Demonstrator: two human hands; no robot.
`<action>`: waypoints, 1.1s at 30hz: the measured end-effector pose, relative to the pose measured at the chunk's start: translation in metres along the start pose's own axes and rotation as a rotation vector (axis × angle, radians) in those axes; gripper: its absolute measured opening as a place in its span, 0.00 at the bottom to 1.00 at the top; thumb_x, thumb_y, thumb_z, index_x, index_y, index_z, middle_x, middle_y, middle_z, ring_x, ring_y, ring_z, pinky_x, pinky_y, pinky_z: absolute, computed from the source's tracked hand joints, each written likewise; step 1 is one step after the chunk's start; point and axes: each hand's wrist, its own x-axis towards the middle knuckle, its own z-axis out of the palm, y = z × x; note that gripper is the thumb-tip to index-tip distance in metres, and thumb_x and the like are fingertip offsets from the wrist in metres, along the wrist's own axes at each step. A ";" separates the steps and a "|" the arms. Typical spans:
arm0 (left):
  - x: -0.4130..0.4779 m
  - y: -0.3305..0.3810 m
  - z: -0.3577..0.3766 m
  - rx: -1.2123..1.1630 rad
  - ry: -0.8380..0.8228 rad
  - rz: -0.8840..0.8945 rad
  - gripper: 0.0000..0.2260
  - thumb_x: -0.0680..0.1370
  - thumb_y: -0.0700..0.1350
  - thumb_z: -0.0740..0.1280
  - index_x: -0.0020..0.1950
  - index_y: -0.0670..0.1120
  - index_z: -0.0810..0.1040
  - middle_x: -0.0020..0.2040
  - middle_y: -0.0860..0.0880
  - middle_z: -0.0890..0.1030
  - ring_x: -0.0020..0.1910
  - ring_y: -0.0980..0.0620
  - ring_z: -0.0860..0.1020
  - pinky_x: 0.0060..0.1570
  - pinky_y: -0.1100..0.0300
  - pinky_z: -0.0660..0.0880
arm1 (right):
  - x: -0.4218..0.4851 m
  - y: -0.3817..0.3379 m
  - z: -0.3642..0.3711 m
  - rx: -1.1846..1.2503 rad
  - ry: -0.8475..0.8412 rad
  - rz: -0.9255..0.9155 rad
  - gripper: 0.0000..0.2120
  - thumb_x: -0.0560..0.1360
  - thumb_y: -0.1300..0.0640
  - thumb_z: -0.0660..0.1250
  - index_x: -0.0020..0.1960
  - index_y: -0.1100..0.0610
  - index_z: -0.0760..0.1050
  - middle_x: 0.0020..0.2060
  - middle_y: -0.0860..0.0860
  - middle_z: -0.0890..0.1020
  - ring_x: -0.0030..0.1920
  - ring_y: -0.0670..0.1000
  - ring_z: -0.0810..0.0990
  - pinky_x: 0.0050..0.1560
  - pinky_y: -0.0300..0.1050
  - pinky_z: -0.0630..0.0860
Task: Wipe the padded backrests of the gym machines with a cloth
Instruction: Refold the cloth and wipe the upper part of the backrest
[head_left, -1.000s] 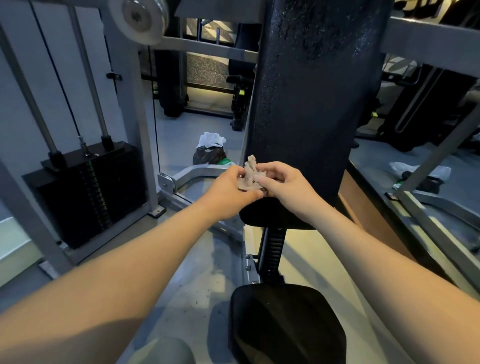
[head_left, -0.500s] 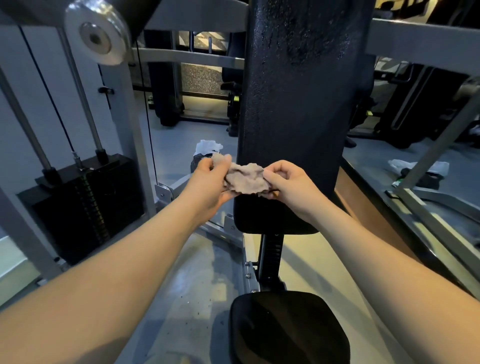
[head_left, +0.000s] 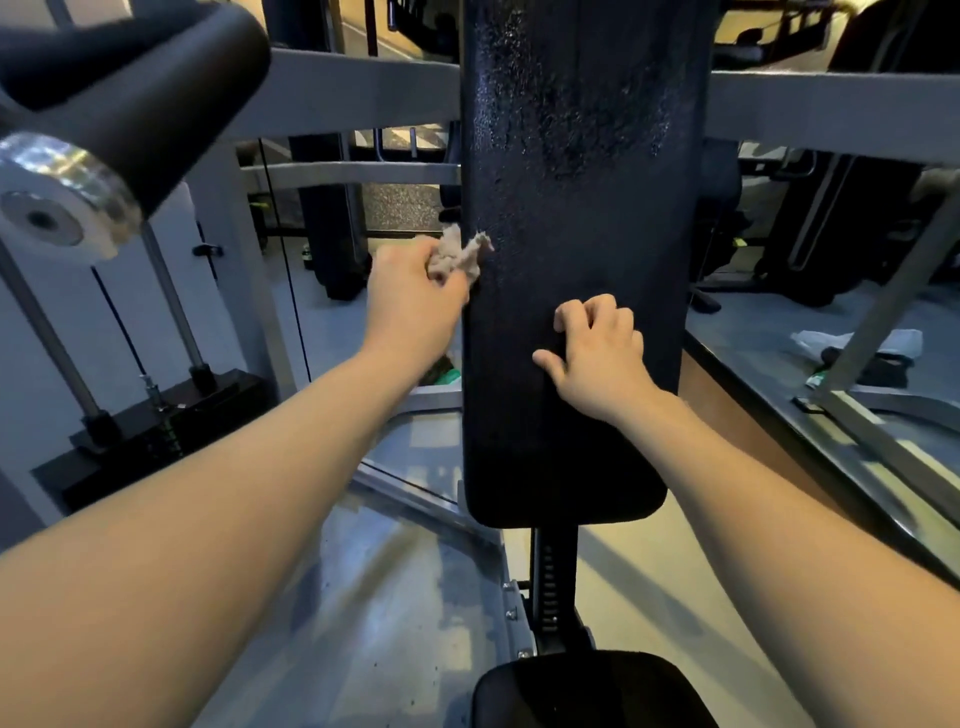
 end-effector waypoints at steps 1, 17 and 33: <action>0.013 0.009 0.002 0.046 0.052 0.080 0.08 0.77 0.41 0.68 0.39 0.45 0.72 0.42 0.43 0.74 0.36 0.55 0.66 0.35 0.62 0.62 | 0.002 0.002 0.003 -0.001 -0.007 0.002 0.19 0.78 0.39 0.65 0.61 0.50 0.66 0.59 0.53 0.65 0.57 0.57 0.66 0.58 0.55 0.67; 0.069 0.001 0.051 0.694 0.025 0.723 0.21 0.77 0.37 0.65 0.71 0.43 0.75 0.63 0.37 0.76 0.55 0.35 0.73 0.50 0.44 0.77 | 0.015 0.024 0.003 0.081 -0.092 -0.066 0.21 0.77 0.34 0.64 0.61 0.45 0.65 0.58 0.47 0.62 0.54 0.50 0.60 0.61 0.53 0.65; 0.002 -0.022 0.072 0.725 -0.102 0.659 0.14 0.74 0.33 0.67 0.60 0.34 0.78 0.62 0.35 0.77 0.53 0.36 0.77 0.45 0.47 0.78 | 0.008 0.025 0.002 0.079 -0.080 -0.094 0.20 0.77 0.37 0.66 0.63 0.45 0.64 0.60 0.48 0.63 0.55 0.51 0.61 0.61 0.54 0.66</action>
